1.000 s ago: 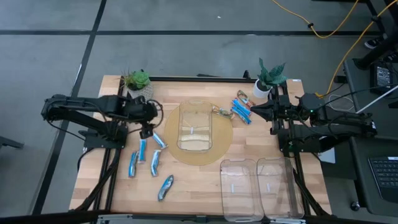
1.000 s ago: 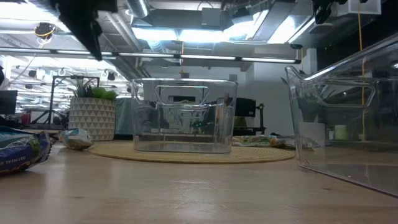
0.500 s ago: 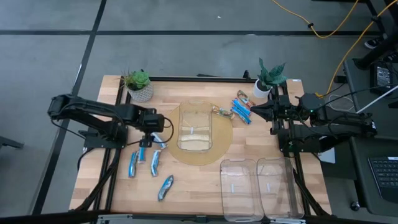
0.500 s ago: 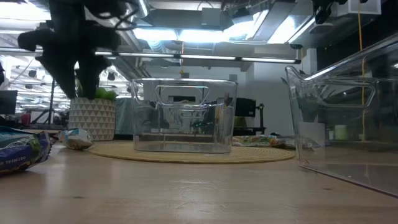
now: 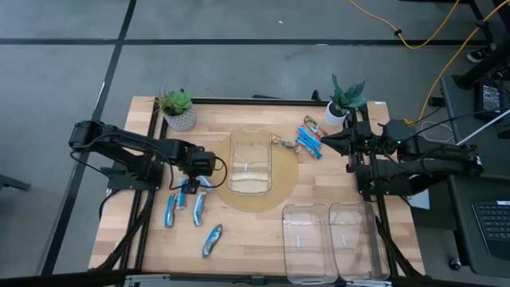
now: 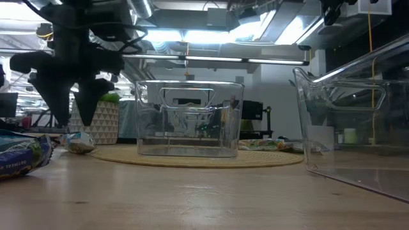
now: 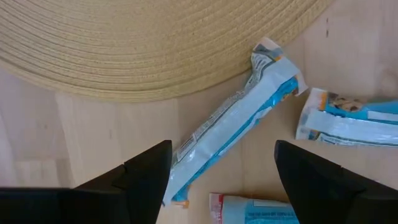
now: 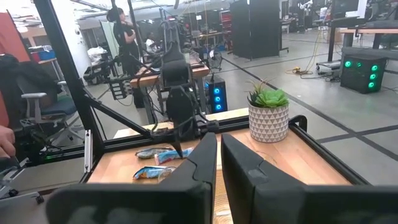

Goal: Pick and place Granola Bars by type
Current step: Put the yellow granola bar pack into the bottom left transparent bin

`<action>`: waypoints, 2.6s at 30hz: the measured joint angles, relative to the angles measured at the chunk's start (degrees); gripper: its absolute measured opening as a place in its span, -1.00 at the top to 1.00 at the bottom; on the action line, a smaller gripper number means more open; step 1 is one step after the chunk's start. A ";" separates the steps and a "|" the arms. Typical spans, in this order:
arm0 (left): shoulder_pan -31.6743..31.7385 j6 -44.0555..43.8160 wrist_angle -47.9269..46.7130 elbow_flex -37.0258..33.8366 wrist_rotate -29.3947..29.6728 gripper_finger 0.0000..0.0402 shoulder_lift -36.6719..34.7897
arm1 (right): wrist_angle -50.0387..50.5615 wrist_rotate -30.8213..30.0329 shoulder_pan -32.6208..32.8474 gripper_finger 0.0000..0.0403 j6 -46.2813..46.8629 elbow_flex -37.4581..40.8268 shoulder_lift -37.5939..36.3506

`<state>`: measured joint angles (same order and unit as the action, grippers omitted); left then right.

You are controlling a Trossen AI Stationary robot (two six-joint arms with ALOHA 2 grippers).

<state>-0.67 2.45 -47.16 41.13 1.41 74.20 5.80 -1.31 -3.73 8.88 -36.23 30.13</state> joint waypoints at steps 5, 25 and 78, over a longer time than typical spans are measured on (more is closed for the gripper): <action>0.00 0.73 4.29 -1.20 0.00 -0.35 2.58 | 0.02 0.01 0.02 0.86 0.02 0.00 0.00; 0.02 -4.57 6.44 -2.33 0.17 0.54 7.73 | 0.07 1.45 0.00 0.86 -0.20 0.00 0.01; 0.02 -5.74 29.38 26.04 4.63 0.87 -17.02 | 0.37 1.45 0.00 0.86 -0.28 0.00 2.40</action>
<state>-0.64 -3.29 -17.78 67.18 6.05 57.17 6.17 0.14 -3.73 8.60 -36.23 32.53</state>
